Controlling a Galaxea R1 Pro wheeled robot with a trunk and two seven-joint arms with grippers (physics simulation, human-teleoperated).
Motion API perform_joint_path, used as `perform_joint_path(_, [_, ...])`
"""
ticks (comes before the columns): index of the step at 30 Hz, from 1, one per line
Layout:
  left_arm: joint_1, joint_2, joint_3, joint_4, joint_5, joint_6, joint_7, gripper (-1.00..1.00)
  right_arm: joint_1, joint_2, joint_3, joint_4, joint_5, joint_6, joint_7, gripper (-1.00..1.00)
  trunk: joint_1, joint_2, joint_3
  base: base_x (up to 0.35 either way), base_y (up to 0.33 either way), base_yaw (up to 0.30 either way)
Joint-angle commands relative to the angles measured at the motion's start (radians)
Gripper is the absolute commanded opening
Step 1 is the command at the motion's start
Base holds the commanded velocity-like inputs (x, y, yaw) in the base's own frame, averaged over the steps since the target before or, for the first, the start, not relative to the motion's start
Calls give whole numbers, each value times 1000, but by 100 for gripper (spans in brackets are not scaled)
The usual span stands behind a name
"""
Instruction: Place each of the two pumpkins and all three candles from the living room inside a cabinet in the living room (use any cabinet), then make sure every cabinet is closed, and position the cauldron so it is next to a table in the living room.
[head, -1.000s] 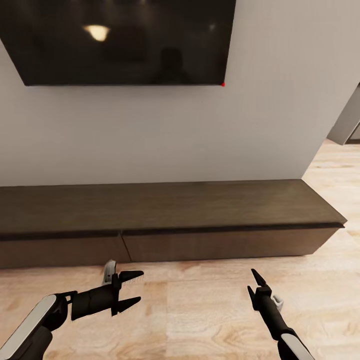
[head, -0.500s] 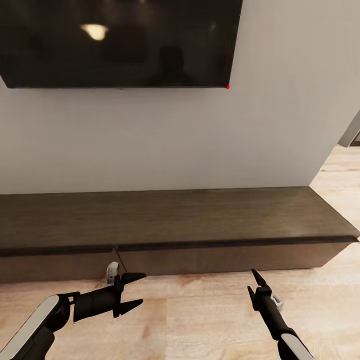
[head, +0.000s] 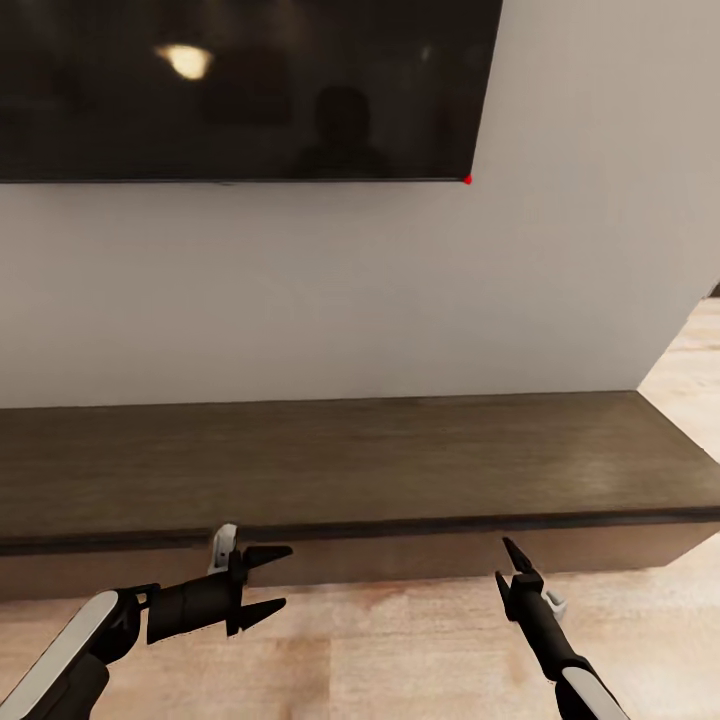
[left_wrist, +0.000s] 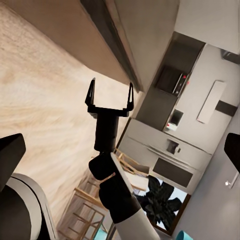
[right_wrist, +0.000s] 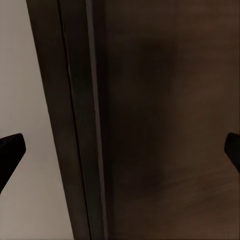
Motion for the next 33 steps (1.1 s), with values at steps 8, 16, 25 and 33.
perform_joint_path(8, [0,1,-1,0,12,0,9,100,0,0,-1,1,-10,10,2,100,0,0,-1,71,0,0])
perform_joint_path(16, [-1,1,-1,0,14,0,-6,100,0,0,-1,1,-10,10,2,100,8,-14,-7,2,0,0])
perform_joint_path(25, [0,2,-1,0,14,0,-25,100,0,0,-1,1,-10,10,2,100,12,-21,-10,0,0,0])
perform_joint_path(33, [0,2,-1,1,13,0,-26,100,0,0,-1,1,-9,10,2,100,12,-21,-10,61,0,0])
